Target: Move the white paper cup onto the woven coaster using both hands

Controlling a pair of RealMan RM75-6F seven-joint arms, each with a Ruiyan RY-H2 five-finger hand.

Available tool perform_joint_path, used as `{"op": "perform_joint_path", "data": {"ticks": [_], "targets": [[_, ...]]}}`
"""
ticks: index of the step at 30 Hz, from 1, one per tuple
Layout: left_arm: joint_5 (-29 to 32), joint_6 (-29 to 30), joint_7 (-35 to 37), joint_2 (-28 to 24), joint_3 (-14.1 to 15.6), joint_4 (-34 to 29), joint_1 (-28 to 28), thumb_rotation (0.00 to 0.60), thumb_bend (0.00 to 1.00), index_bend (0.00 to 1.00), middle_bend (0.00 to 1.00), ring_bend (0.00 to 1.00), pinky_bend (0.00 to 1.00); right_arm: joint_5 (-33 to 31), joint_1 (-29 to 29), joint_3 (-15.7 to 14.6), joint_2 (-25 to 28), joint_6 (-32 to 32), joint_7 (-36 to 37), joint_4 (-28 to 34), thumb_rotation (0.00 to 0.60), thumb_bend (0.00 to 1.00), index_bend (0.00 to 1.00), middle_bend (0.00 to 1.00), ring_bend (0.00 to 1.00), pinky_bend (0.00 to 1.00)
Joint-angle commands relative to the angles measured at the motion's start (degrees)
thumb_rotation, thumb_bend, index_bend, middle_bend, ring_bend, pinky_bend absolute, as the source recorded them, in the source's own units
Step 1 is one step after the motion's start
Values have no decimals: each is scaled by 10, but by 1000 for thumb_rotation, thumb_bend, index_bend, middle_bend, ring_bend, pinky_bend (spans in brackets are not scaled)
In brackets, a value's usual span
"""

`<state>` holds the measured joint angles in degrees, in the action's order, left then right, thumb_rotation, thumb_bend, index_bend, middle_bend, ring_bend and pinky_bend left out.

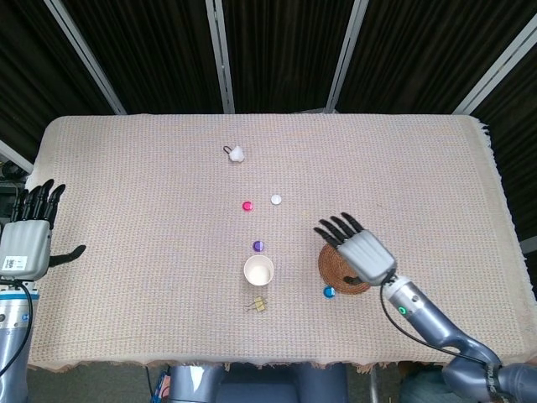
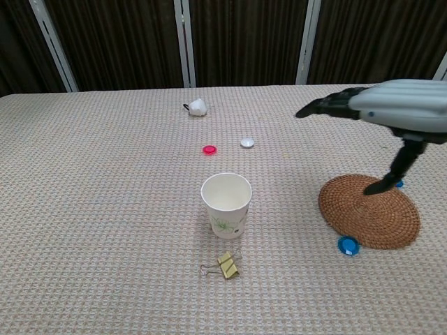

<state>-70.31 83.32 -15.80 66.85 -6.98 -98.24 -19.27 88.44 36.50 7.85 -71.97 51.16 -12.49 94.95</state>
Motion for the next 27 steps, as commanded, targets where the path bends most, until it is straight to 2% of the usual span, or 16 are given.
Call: {"op": "perform_joint_path", "data": {"ticks": [1,8,13,18,24,27], "targets": [[-2,-11,13,-5,-3,16,-1,600,0,0,0,0,0,16,65,17,-49,-62,37,-10,600,0,0,54,0,0],[10,-29,30,-9,-12,35,0,600,0,0,0,0,0,3,135,31,-133,-116,1,-52,600,0,20,69,0,0],[6,-33,40,-12,-16,39,2,600,0,0,0,0,0,-19,157,34,-179,-124,-40,-92,600,0,21,69,0,0],[3,-36,51,-17,-18,38,5,600,0,0,0,0,0,-46,167,36,-201,-126,-79,-116,600,0,50,101,11,0],[0,-44,56,-20,-19,38,4,600,0,0,0,0,0,-84,169,34,-214,-126,-108,-125,600,7,171,264,184,0],[-3,-46,55,-20,-19,37,4,600,0,0,0,0,0,-101,168,34,-217,-122,-114,-123,600,72,281,370,275,0]]}}
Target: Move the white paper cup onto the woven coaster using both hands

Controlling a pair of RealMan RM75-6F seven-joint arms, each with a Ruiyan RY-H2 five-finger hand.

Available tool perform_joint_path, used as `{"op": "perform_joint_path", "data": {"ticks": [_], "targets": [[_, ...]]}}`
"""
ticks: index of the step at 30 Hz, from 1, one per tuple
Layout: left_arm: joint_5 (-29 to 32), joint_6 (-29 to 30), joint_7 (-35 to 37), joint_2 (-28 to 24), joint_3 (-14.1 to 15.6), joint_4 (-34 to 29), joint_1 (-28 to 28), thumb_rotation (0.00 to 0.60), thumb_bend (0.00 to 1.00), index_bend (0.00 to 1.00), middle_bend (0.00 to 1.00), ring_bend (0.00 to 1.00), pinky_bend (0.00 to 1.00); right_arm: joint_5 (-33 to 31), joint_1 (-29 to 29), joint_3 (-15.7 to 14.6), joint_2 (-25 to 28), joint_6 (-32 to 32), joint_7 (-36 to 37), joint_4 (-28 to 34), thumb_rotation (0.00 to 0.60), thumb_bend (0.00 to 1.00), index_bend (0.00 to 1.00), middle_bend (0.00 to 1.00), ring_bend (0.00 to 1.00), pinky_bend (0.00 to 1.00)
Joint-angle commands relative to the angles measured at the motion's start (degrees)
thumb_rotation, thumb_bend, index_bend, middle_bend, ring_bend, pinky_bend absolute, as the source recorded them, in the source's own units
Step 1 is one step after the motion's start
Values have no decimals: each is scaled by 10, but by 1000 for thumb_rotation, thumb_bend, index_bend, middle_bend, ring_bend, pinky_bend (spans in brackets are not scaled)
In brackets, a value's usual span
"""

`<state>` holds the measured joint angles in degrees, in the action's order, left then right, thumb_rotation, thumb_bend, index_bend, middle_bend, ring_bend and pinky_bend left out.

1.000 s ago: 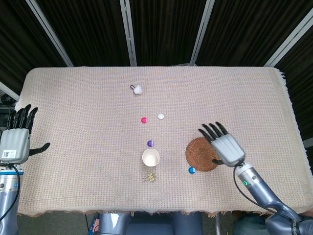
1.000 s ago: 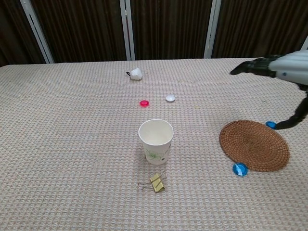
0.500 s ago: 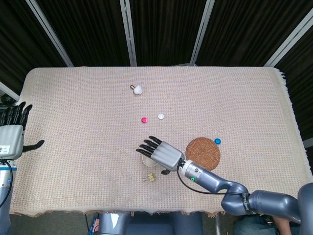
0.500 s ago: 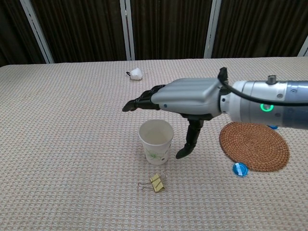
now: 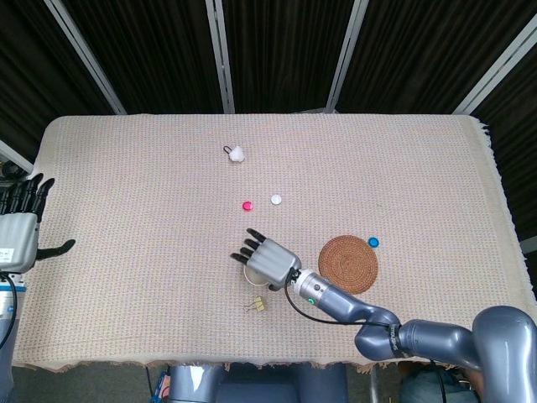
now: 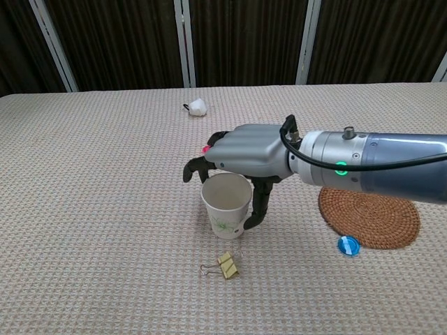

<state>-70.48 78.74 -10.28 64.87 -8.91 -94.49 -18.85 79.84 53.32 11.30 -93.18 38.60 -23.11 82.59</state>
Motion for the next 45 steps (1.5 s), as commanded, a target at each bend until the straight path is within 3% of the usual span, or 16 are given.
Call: {"op": "perform_joint_path", "data": {"ticks": [1,11,19,25,29,38,45], "targets": [[-2,0,0,0,-1,-1,1,600,0,0,0,0,0,-19,0,-1,-6,6,-7,1,600,94,305,389,291,0],[-4,-6,0,-1,-2,-2,2,600,0,0,0,0,0,-40,-6,3,4,37,9,15,600,139,334,408,302,0],[-3,-14,-1,-2,-2,-4,1,600,0,0,0,0,0,-55,-38,15,86,78,23,57,600,139,332,408,301,0],[-8,-16,-6,-1,1,-8,1,600,0,0,0,0,0,-70,-82,-18,162,81,48,72,600,139,332,407,300,0],[-10,-15,-11,0,1,-12,2,600,0,0,0,0,0,-47,-109,-50,195,92,74,74,600,140,332,408,300,0],[-11,-16,-21,4,1,-15,1,600,0,0,0,0,0,1,-147,-99,212,115,116,54,600,140,332,408,299,0],[-12,-15,-24,5,0,-15,2,600,0,0,0,0,0,21,-155,-108,206,125,134,27,600,141,331,408,299,0]]}}
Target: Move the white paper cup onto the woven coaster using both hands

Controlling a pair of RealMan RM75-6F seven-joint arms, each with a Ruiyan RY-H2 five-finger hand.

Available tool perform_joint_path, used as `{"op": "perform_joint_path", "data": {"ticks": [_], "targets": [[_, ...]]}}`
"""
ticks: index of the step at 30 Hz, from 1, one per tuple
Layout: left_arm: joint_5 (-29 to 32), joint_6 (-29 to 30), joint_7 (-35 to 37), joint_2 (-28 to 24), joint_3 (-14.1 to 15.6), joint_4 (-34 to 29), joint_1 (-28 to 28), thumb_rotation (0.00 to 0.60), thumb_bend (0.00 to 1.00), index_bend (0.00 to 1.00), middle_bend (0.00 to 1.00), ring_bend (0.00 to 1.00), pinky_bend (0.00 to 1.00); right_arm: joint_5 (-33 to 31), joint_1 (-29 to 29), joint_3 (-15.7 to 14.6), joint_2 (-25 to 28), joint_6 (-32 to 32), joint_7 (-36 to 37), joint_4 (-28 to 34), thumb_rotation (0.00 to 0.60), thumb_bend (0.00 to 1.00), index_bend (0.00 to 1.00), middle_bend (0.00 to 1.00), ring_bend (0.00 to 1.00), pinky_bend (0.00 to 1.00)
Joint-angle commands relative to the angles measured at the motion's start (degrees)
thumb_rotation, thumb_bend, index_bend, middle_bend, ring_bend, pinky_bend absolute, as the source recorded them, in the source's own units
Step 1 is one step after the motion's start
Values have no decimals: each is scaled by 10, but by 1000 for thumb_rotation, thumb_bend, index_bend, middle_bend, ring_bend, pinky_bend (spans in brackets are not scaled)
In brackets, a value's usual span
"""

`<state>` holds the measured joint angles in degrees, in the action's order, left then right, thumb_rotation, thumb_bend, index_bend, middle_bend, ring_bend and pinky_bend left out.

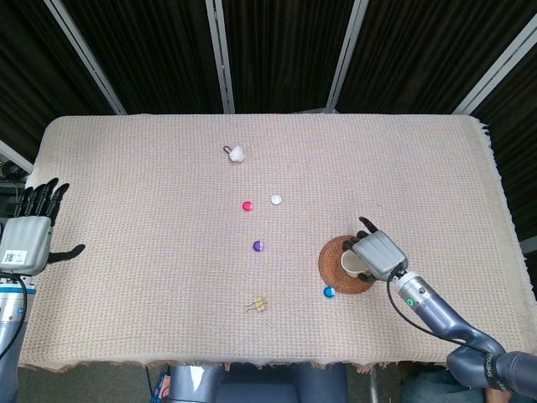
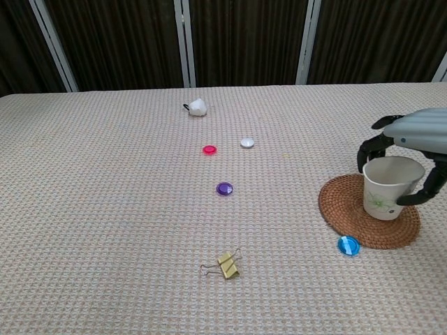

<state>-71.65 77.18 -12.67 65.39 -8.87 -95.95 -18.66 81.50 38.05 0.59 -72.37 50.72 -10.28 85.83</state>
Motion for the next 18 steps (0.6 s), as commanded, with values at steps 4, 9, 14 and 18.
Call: {"op": "perform_joint_path", "data": {"ticks": [4,9,14,18], "targets": [[0,0,1,0,-1,0,1,600,0,0,0,0,0,13,-5,-1,-3,13,13,-10,600,132,311,395,265,0],[-1,-4,2,0,-1,0,0,600,0,0,0,0,0,20,-13,1,1,33,10,-1,600,0,11,91,97,0],[-2,-5,4,-1,-1,-1,1,600,0,0,0,0,0,3,-29,7,22,55,0,46,600,0,0,0,0,0],[-5,-3,7,-3,-1,-3,2,600,0,0,0,0,0,-3,-47,10,42,83,-9,83,600,0,0,0,0,0]]}}
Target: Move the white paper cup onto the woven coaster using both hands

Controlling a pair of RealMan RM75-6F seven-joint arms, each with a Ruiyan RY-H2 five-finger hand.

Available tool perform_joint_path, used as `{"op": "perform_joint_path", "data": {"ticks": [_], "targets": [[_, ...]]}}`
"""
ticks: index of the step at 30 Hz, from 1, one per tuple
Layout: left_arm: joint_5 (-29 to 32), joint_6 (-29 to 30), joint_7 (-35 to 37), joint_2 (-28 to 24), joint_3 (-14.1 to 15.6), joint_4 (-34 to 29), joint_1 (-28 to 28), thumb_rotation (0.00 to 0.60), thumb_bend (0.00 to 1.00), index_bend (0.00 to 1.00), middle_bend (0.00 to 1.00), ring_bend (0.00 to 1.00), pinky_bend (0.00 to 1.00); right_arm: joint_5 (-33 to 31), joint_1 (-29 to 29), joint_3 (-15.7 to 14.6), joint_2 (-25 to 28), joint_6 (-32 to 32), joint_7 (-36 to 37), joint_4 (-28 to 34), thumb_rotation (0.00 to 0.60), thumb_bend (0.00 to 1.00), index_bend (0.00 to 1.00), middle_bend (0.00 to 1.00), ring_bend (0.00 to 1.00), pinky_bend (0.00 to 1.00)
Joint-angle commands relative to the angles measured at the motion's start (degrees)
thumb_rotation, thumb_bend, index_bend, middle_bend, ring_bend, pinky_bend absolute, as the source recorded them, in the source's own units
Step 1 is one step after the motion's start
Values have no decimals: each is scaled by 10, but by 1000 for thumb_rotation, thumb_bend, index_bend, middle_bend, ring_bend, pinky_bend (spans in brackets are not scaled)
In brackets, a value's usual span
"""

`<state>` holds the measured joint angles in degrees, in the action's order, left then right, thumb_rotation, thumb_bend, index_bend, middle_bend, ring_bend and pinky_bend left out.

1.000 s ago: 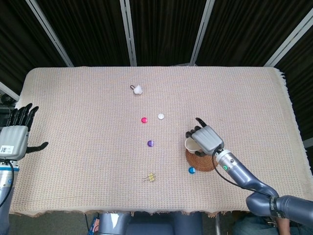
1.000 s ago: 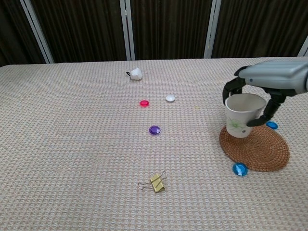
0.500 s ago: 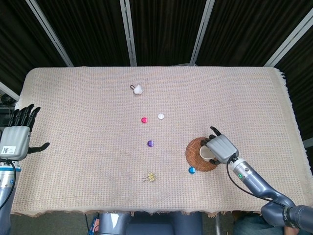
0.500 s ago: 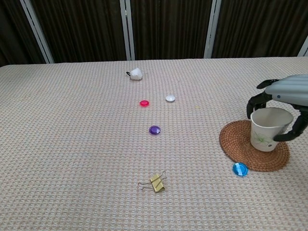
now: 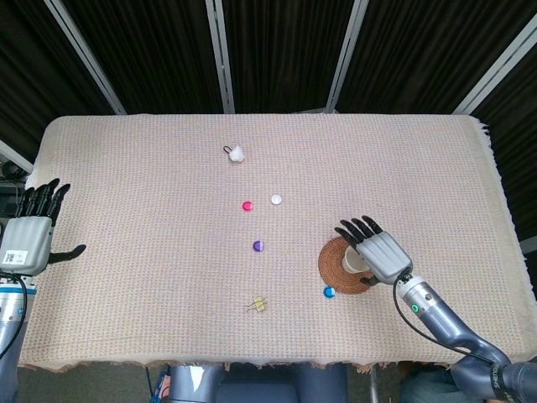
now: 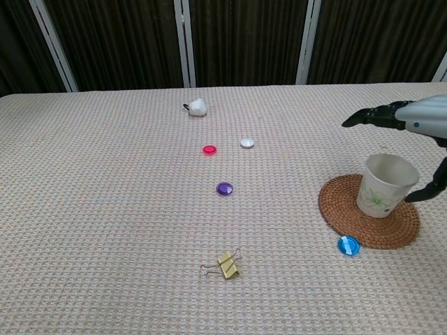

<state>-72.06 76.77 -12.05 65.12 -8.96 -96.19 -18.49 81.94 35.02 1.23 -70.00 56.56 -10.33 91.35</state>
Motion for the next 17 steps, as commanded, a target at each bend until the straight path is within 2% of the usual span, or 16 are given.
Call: {"op": "perform_joint_path", "data": {"ticks": [1,5,9,11,17], "targets": [[-2,1,2,-1,0,-1,1,600,0,0,0,0,0,-7,-21,3,21,31,-10,33,600,0,0,0,0,0],[-11,7,8,-4,2,-2,5,600,0,0,0,0,0,0,-64,3,38,111,-41,60,600,0,0,0,0,0],[-23,17,10,-5,7,-3,11,600,0,0,0,0,0,-3,-105,6,31,180,-57,67,600,0,0,0,0,0],[-33,25,12,-5,12,-3,16,600,0,0,0,0,0,5,-125,5,20,220,-88,54,600,0,0,0,0,0],[-44,33,21,-7,18,0,25,600,0,0,0,0,0,21,-159,-1,3,271,-115,45,600,0,0,0,0,0]]}}
